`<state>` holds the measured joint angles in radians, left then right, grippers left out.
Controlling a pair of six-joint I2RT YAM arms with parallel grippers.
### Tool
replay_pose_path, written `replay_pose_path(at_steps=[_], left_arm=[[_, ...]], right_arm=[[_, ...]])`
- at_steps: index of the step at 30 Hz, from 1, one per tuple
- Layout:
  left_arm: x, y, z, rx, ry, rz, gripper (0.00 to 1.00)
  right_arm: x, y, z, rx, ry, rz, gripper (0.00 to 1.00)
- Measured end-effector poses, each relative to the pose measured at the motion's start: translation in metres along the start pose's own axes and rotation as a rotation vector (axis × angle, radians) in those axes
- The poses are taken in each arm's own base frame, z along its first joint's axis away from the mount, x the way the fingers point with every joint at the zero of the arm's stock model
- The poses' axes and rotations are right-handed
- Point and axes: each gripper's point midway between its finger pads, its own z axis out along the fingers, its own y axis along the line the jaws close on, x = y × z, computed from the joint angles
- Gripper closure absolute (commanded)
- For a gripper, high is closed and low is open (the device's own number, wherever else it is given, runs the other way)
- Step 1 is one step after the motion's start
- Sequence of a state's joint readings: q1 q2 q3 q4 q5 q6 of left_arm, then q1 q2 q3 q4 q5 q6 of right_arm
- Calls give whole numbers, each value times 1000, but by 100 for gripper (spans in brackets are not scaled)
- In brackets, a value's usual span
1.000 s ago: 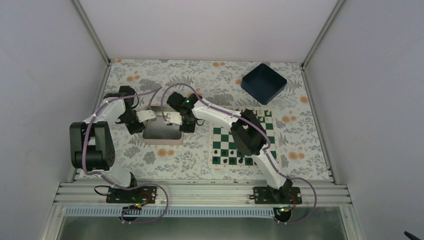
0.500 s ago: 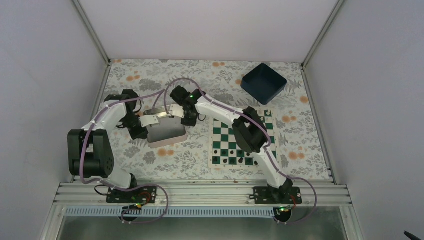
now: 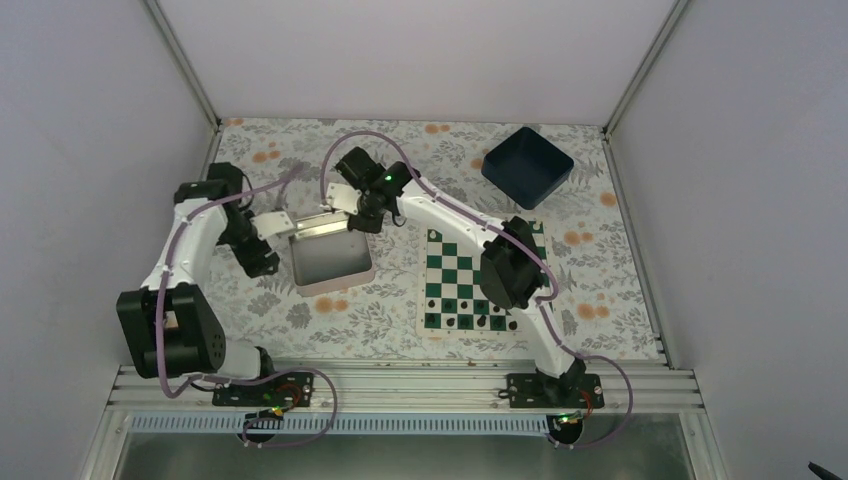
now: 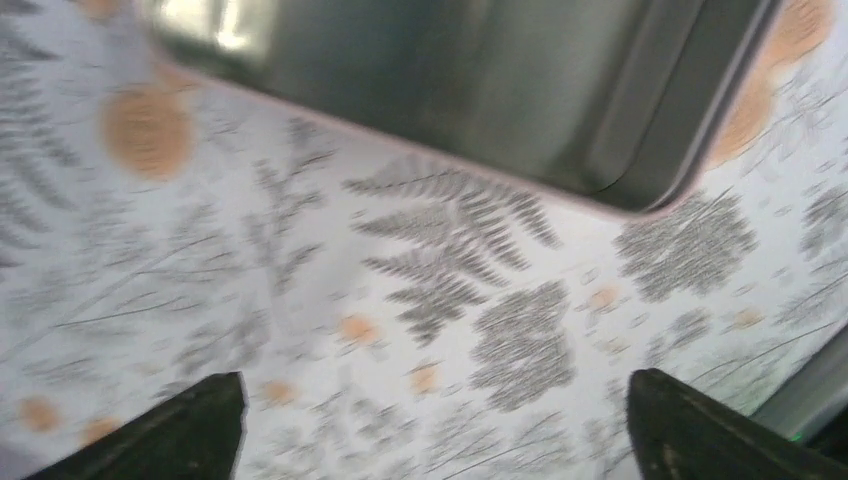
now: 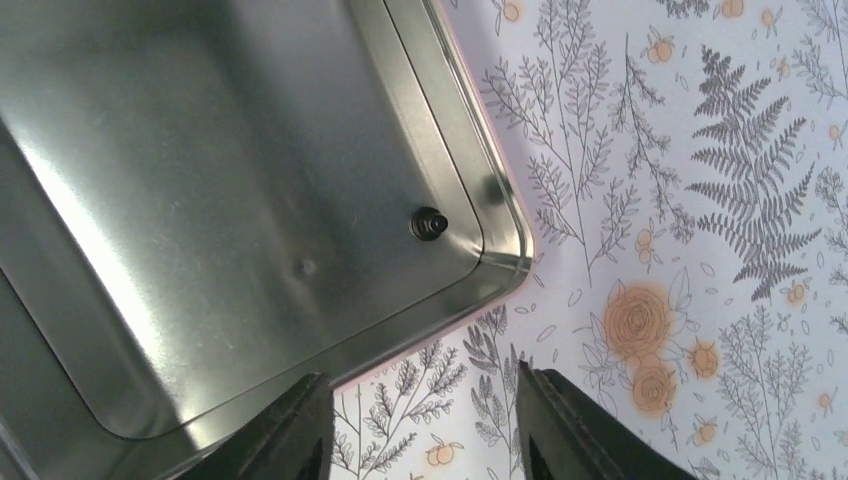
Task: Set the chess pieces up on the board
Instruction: Adjust the storage box at the center of the board, then pick up the chess piece from the storage box.
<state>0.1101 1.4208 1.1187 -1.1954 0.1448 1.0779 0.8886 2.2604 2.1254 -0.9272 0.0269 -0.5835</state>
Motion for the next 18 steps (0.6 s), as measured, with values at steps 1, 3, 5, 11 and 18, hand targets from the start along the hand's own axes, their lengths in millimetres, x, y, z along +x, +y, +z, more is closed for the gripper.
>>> replay_pose_path(at_steps=[1,3,5,11,18], left_arm=[[2,7,-6,-28,-5,-5,0],[10,25,-20,-85,-12,-41,0],[20,46,-30,-152,-13,-82,0],[44,99,-24,-261,14,-185,0],[51,127,6,-296,38,-255,0]], right_arm=[[-1,0,0,-2,-4,1,42],[-5,1,0,-6,-21,-7,36],[-9,0,1,-8,-41,-19,31],[-17,1,11,-22,-73,-39,26],[-13,10,42,-65,-56,-48,24]])
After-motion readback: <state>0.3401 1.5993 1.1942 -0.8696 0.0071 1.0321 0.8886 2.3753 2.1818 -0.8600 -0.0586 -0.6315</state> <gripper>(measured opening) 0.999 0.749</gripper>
